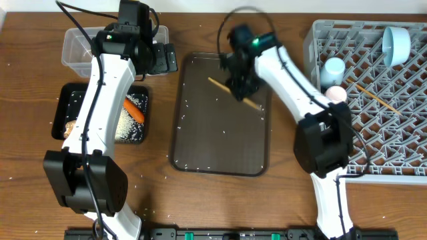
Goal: Sort waste into correct bins and load items into the dishwasher rack
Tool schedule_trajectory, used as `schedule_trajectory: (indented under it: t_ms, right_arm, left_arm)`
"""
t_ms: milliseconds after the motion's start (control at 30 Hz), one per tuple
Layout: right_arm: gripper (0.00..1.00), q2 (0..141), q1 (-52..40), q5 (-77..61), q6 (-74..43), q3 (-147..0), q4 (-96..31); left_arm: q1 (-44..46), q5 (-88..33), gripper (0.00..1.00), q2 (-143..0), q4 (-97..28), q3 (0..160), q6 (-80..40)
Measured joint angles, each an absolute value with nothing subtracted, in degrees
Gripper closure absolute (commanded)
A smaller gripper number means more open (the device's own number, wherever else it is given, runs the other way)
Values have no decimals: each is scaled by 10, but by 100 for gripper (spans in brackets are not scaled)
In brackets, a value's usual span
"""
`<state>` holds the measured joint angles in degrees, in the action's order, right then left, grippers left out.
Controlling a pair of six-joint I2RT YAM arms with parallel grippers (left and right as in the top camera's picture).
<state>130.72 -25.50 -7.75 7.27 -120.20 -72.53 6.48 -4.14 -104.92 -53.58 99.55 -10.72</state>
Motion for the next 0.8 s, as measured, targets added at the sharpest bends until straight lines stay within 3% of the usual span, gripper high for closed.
schedule_trajectory:
  t_ms: [267, 633, 700, 800]
  right_arm:
    - [99, 1244, -165, -81, 44, -1262, -780]
    - [97, 1210, 25, -136, 40, -1267, -820]
    - [88, 1210, 29, -161, 57, -1267, -825]
    - [66, 1210, 13, -185, 91, -1266, -830]
  left_arm:
    - [65, -41, 2, -1049, -536, 995, -107]
    - [65, -41, 2, -1049, -536, 995, -107]
    - [65, -41, 2, -1049, -536, 995, -107]
    - [65, -41, 2, -1049, -536, 995, -107]
